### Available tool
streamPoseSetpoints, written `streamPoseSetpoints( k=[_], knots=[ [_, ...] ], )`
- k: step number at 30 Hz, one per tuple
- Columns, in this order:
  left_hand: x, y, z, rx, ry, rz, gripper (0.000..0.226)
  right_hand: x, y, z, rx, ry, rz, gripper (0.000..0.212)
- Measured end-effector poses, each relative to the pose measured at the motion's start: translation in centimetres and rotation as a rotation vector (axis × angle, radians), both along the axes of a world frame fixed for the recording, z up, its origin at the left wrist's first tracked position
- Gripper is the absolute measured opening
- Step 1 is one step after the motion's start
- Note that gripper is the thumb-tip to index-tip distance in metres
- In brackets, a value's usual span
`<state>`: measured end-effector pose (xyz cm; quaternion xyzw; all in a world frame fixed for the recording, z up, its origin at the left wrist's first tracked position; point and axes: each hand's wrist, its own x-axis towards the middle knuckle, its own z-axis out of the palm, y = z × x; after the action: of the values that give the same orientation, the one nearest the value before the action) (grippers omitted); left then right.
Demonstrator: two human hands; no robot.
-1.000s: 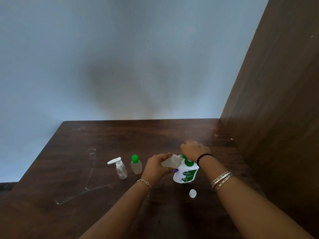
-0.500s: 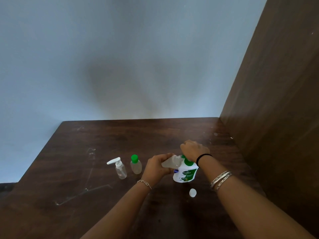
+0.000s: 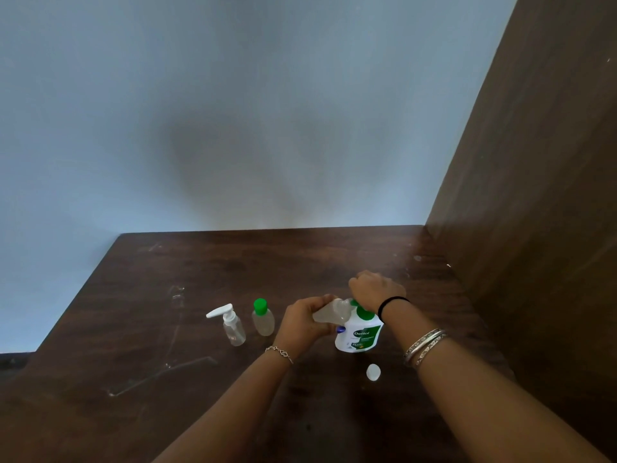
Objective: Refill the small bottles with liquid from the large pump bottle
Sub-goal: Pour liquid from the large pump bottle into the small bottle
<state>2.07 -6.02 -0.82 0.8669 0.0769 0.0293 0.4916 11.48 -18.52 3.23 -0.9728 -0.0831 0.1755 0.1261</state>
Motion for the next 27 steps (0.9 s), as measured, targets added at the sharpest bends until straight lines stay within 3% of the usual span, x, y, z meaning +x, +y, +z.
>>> streamPoseSetpoints(
  k=[27],
  knots=[
    [-0.3,-0.12,0.17,-0.02,-0.007,0.006,0.056,0.16,-0.13,-0.11,-0.004,0.012,0.031,0.035]
  ],
)
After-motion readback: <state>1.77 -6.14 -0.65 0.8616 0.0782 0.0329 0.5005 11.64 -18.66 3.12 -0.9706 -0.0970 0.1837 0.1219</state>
